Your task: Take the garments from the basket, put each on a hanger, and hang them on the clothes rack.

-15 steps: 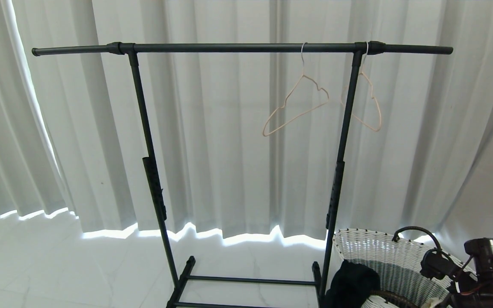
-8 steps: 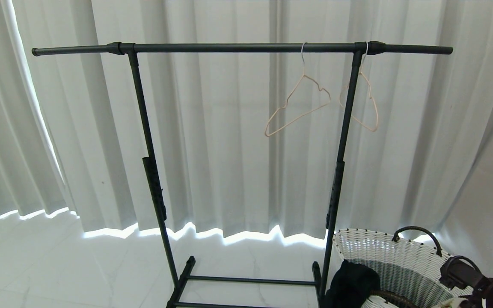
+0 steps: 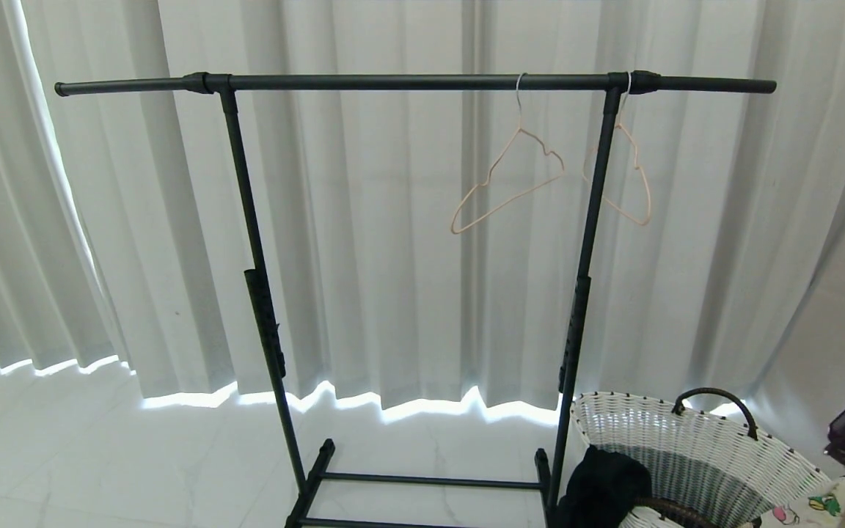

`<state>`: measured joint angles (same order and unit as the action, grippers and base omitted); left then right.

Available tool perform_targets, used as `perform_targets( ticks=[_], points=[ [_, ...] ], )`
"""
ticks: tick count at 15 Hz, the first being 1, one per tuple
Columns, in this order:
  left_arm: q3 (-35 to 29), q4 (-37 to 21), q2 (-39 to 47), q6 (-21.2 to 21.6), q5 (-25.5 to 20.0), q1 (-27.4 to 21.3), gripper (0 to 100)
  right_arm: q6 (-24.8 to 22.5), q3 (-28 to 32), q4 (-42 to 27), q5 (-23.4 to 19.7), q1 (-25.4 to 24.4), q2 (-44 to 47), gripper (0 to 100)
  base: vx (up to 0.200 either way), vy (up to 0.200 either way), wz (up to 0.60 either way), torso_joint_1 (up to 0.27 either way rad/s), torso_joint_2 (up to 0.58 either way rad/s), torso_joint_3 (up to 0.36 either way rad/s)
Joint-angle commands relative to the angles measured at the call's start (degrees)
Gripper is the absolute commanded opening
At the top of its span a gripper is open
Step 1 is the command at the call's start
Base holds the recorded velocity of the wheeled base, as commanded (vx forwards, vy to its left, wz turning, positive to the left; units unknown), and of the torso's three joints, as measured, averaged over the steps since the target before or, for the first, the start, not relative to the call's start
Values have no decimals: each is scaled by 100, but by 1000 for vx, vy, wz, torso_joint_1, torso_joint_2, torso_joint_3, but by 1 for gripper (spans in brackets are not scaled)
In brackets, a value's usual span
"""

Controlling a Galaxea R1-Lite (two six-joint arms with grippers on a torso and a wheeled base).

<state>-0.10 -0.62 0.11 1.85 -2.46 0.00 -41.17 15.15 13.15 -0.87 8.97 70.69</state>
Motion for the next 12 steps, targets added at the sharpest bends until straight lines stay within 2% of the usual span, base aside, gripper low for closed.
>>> perform_targets(
  ticks=[1,2,4,7,12],
  points=[
    [1,1,-2,8,0,0,100,276,2176,-3047,-1,8,-2270,0,0,0,0,0,0,0],
    [1,1,-2,8,0,0,100,337,2501,-3592,-1,-1,-2587,0,0,0,0,0,0,0],
    [1,1,-2,8,0,0,100,329,2730,-4101,-28,-18,-3158,0,0,0,0,0,0,0],
    [1,1,7,17,0,0,100,250,2721,-4365,-36,-194,-3633,0,0,0,0,0,0,0],
    [1,1,7,8,0,0,100,258,2765,-4374,-142,-370,-3659,0,-200,0,0,3,0,4]
  ],
)
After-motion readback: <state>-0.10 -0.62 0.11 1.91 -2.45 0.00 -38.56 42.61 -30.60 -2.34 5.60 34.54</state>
